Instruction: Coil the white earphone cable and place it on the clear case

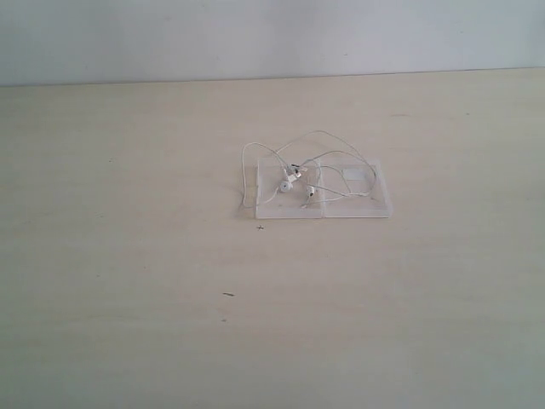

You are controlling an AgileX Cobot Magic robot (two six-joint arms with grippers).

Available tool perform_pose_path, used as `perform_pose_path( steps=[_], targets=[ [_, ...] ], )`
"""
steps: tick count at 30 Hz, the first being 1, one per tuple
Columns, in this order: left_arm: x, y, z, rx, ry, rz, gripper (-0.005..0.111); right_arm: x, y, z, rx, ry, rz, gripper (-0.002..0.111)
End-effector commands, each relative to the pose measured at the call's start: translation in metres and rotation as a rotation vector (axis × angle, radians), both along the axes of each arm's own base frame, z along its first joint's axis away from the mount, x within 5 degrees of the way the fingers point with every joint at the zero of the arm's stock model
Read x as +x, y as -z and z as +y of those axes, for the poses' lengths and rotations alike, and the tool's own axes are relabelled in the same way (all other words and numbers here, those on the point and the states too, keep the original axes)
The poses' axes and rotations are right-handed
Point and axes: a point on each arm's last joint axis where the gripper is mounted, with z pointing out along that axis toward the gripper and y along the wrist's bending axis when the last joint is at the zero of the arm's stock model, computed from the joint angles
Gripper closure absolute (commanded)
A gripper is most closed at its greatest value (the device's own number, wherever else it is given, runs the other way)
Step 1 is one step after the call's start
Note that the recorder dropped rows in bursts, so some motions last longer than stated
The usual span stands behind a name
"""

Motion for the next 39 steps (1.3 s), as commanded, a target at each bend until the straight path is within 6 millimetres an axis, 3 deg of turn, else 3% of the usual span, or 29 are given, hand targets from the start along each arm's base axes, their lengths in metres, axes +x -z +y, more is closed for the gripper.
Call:
perform_pose_path(
  steps=[1,12,39],
  targets=[
    [-0.0005,-0.0005,-0.0001,-0.009,0.001,-0.005,0.107,-0.0003,0.0013,-0.0002,-0.006,0.003,-0.002,0.108],
    [-0.0003,-0.0001,0.0043,-0.009,-0.077,-0.001,0.107,-0.0003,0.0013,-0.0002,-0.006,0.003,-0.002,0.108],
    [-0.0003,-0.0001,0.0043,-0.009,-0.077,-0.001,0.107,-0.0003,0.0015,-0.0002,-0.006,0.003,0.0,0.108]
  ],
)
